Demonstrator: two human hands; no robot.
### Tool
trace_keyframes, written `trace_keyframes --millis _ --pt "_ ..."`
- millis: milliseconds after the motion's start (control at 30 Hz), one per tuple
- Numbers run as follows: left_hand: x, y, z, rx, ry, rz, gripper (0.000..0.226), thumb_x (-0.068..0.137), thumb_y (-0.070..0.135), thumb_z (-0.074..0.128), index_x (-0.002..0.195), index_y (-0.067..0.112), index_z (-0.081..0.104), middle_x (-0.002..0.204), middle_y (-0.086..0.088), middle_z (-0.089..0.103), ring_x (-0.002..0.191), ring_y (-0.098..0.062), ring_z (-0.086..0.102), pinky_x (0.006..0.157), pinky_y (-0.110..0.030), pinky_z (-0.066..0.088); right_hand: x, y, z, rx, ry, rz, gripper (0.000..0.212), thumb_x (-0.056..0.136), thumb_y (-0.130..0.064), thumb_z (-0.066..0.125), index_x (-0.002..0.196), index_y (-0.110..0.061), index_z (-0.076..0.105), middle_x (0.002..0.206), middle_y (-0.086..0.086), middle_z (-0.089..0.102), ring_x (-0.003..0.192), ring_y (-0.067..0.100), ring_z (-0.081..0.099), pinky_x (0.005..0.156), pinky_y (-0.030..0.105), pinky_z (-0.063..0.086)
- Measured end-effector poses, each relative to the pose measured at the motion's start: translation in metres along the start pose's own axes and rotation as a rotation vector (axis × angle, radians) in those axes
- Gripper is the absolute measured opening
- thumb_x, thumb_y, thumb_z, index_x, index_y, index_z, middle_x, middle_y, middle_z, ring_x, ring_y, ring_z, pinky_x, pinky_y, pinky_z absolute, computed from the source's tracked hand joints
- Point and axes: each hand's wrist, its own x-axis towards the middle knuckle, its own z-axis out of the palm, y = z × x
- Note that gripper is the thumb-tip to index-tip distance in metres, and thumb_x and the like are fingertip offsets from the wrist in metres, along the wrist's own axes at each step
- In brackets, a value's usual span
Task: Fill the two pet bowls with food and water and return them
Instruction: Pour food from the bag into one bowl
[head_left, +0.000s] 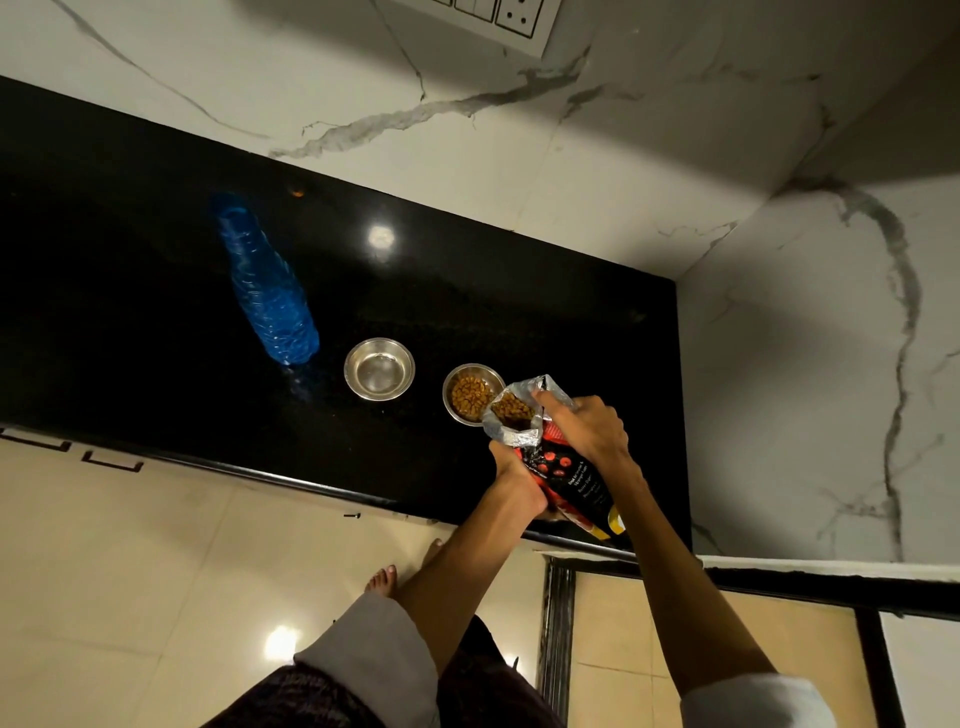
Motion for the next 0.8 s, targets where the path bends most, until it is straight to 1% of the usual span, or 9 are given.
trace_keyframes --millis 67,133,233,367,500,567,633,700,800 --pt "0.0007 -0.0007 0.0005 0.006 -0.002 -0.003 0.1 0.089 0.086 0.013 0.119 0.01 0.071 0.118 -0.023 0.069 0.118 -0.041 0.061 0.109 -0.062 0.04 0.0006 -0.0001 -0.0009 -0.003 -0.003 -0.006 0.063 0.084 -0.087 0.049 0.086 -0.028 0.071 0.089 -0.001 0.066 0.085 0.021 0.06 0.083 0.035 0.049" --pt "0.0003 -0.0009 0.0009 -0.006 0.0 0.004 0.099 0.09 0.085 0.013 0.119 0.01 0.071 0.116 -0.023 0.07 0.118 -0.041 0.061 0.11 -0.062 0.039 0.0018 -0.0008 -0.0011 -0.013 -0.003 -0.005 0.06 0.084 -0.087 0.051 0.085 -0.029 0.069 0.087 -0.002 0.062 0.084 0.02 0.056 0.081 0.034 0.045" --pt "0.0005 0.0001 0.0011 -0.011 0.0 0.011 0.098 0.09 0.085 0.013 0.115 0.01 0.071 0.108 -0.022 0.07 0.104 -0.04 0.063 0.101 -0.061 0.041 0.0024 -0.0016 -0.0006 -0.012 0.009 -0.014 0.058 0.084 -0.087 0.05 0.081 -0.032 0.064 0.086 -0.002 0.059 0.084 0.02 0.055 0.081 0.034 0.042" --pt "0.0005 0.0016 0.0021 -0.038 0.012 0.019 0.095 0.092 0.083 0.015 0.119 0.011 0.071 0.116 -0.023 0.069 0.12 -0.042 0.06 0.108 -0.062 0.04 0.0039 -0.0015 0.0 -0.019 -0.009 -0.023 0.063 0.085 -0.086 0.05 0.095 -0.028 0.074 0.09 -0.002 0.061 0.093 0.025 0.062 0.089 0.038 0.05" --pt "0.003 0.0013 0.0026 -0.022 0.019 0.006 0.098 0.091 0.084 0.013 0.121 0.01 0.069 0.113 -0.023 0.069 0.116 -0.043 0.06 0.106 -0.064 0.038 0.0034 -0.0025 -0.0014 -0.015 -0.003 -0.036 0.053 0.086 -0.084 0.051 0.076 -0.033 0.063 0.081 -0.004 0.059 0.082 0.02 0.056 0.078 0.034 0.042" --pt "0.0018 0.0017 0.0025 -0.027 0.021 0.006 0.099 0.09 0.086 0.014 0.118 0.009 0.069 0.11 -0.023 0.069 0.107 -0.042 0.061 0.103 -0.064 0.039 0.0035 -0.0036 -0.001 -0.012 -0.002 -0.036 0.055 0.087 -0.084 0.051 0.07 -0.032 0.061 0.074 -0.008 0.057 0.074 0.016 0.054 0.075 0.033 0.041" --pt "0.0029 0.0013 0.0021 -0.029 0.021 0.002 0.098 0.089 0.087 0.017 0.117 0.008 0.069 0.11 -0.024 0.069 0.105 -0.042 0.061 0.102 -0.063 0.04 0.0033 -0.0042 -0.0019 -0.021 -0.001 -0.037 0.059 0.086 -0.084 0.051 0.063 -0.03 0.058 0.068 -0.012 0.054 0.069 0.014 0.052 0.074 0.033 0.043" --pt "0.0033 0.0001 0.0022 -0.038 0.027 0.006 0.096 0.09 0.085 0.018 0.118 0.009 0.069 0.113 -0.024 0.069 0.108 -0.041 0.061 0.101 -0.062 0.041 0.0047 -0.0033 -0.0024 -0.027 -0.015 -0.028 0.061 0.085 -0.085 0.052 0.062 -0.028 0.059 0.07 -0.009 0.057 0.07 0.014 0.054 0.076 0.033 0.045" --pt "0.0011 0.002 0.0022 -0.05 0.024 0.026 0.094 0.093 0.082 0.014 0.116 0.01 0.07 0.108 -0.023 0.069 0.096 -0.039 0.062 0.094 -0.06 0.043 0.0065 -0.0053 -0.0013 -0.026 -0.009 -0.008 0.064 0.085 -0.086 0.052 0.062 -0.026 0.059 0.069 -0.008 0.058 0.07 0.015 0.057 0.074 0.033 0.045"
